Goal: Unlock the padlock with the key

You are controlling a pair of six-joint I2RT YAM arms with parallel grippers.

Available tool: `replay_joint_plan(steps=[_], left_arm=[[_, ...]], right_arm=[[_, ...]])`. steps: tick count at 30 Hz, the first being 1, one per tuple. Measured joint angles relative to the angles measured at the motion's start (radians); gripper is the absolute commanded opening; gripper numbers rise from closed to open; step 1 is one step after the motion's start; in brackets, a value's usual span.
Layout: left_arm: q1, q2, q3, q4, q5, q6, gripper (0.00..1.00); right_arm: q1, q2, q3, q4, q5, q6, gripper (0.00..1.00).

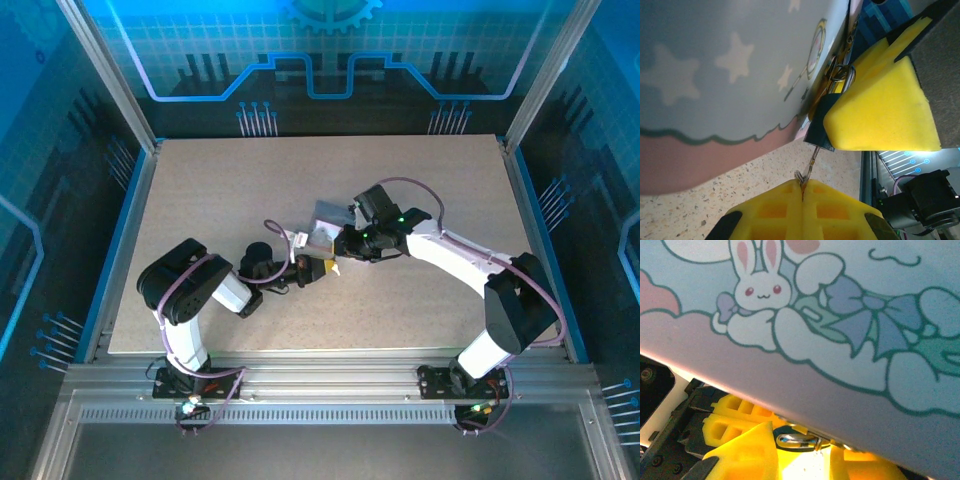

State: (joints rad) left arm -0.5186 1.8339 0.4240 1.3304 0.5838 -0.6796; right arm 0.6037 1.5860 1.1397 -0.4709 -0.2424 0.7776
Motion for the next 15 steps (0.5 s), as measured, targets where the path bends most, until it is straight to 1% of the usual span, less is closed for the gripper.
replay_joint_plan(steps=[15], left_arm=[[0.013,-0.004,0.0,-0.013,0.001,0.0,0.0]], right_arm=[[-0.005,0.0,-0.053,0.091,-0.032,0.035,0.0]])
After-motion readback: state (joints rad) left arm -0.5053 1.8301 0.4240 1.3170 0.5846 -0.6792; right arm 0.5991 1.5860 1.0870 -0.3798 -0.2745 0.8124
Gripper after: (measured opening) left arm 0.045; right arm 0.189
